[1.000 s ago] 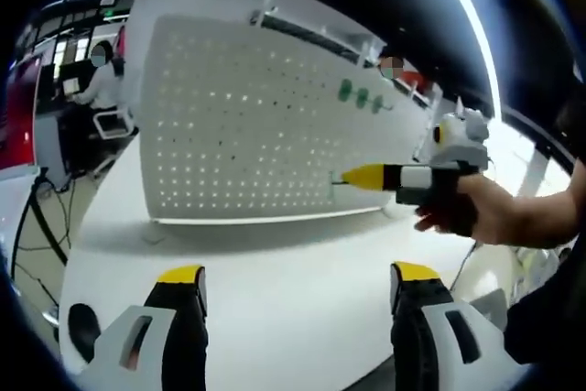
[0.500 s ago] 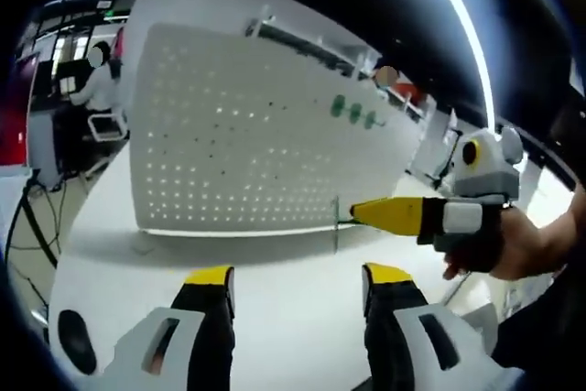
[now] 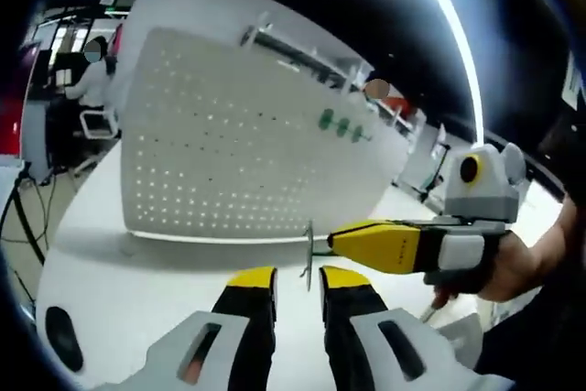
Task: Insert the hook assembly into the mounting plate slot until the hook locks in place.
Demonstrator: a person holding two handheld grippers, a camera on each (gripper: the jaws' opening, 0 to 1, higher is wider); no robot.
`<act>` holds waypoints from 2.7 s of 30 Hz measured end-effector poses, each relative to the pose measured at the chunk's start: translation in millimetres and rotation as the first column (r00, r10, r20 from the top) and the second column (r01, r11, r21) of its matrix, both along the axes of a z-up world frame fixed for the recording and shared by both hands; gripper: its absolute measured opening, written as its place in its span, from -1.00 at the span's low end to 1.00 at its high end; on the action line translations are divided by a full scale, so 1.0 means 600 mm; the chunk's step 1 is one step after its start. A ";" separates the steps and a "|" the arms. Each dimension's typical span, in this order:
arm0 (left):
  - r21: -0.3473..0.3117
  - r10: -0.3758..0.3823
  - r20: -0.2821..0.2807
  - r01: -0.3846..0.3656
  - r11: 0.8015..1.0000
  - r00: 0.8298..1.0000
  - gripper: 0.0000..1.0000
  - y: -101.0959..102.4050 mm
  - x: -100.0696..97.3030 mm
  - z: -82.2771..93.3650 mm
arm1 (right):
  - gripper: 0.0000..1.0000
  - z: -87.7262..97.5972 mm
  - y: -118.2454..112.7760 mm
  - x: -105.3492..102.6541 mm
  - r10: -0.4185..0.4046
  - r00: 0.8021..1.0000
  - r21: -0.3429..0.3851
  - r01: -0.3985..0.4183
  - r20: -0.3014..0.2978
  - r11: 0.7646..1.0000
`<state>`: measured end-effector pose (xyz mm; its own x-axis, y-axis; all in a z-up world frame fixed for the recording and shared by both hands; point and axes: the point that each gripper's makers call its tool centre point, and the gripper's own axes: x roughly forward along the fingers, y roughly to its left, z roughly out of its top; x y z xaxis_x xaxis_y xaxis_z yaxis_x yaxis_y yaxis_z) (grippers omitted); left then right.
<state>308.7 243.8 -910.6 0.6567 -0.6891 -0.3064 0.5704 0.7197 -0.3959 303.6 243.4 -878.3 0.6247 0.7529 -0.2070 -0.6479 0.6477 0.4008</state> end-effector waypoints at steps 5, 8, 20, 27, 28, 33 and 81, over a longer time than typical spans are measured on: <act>-0.005 -0.001 0.015 0.001 1.000 1.000 -0.90 0.001 0.000 0.005 | -1.00 0.004 0.009 -0.005 0.010 1.000 -0.011 -0.010 0.018 1.000; 0.026 -0.013 0.031 0.012 1.000 0.999 -0.92 -0.001 -0.002 0.005 | -1.00 0.004 0.010 -0.005 0.012 1.000 -0.016 -0.012 0.020 1.000; 0.051 -0.017 0.053 0.015 0.999 0.998 -0.98 0.001 -0.004 0.010 | -0.93 0.012 0.005 -0.007 0.012 1.000 0.003 -0.012 -0.007 1.000; 0.038 0.026 0.080 -0.029 0.999 0.996 -0.98 0.019 0.002 0.021 | -0.79 0.033 0.004 -0.021 0.041 0.999 0.038 -0.040 -0.014 0.998; 0.036 0.029 0.084 -0.032 0.999 0.996 -0.98 0.020 0.002 0.022 | -0.77 0.034 0.004 -0.022 0.041 0.999 0.040 -0.040 -0.013 0.998; 0.031 0.034 0.118 -0.038 0.999 0.992 -0.98 0.021 -0.001 0.038 | -0.75 0.036 0.014 -0.025 0.050 0.999 0.042 -0.049 -0.005 0.998; 0.091 -0.075 0.166 0.061 0.994 0.983 0.21 -0.002 -0.033 0.043 | -1.00 0.047 0.021 -0.016 0.082 0.996 0.000 -0.082 0.047 0.997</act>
